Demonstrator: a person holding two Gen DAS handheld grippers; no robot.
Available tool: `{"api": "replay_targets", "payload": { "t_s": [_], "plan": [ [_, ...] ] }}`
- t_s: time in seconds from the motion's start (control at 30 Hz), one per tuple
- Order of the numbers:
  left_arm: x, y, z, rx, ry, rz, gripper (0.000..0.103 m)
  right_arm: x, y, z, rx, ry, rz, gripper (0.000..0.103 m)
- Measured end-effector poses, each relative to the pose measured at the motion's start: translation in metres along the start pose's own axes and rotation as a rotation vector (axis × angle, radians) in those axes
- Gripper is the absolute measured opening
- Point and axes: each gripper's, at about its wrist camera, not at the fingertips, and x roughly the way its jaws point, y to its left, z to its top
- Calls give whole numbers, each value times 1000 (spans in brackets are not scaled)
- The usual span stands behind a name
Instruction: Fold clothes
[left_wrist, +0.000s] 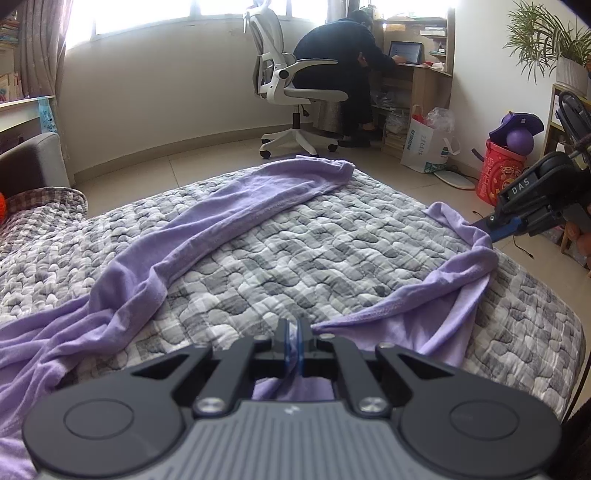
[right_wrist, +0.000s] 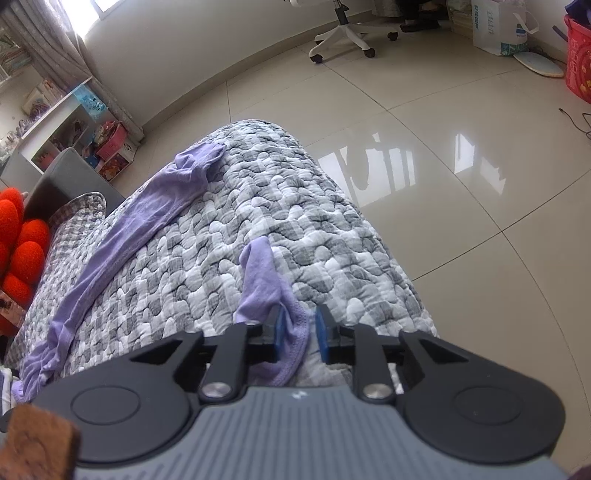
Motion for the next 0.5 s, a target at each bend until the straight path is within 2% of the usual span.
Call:
{"api": "replay_targets", "payload": {
  "t_s": [0.1, 0.13, 0.17, 0.27, 0.37, 0.5],
  "plan": [
    [-1, 1, 1, -13, -2, 5, 4, -1, 3, -1, -27, -12, -15, 29],
    [-1, 1, 1, -19, -4, 6, 4, -2, 5, -1, -40, -18, -16, 19],
    [-2, 2, 1, -24, -7, 7, 4, -2, 7, -1, -53, -23, -16, 4],
    [-5, 5, 3, -43, -21, 16, 3, -10, 13, -1, -81, -59, -27, 3],
    [-9, 9, 4, -66, -39, 27, 3, -22, 20, 1, -92, -134, -49, 3],
    [-11, 16, 5, -100, -56, 43, 3, -29, 28, 12, -57, -212, -36, 3]
  ]
}}
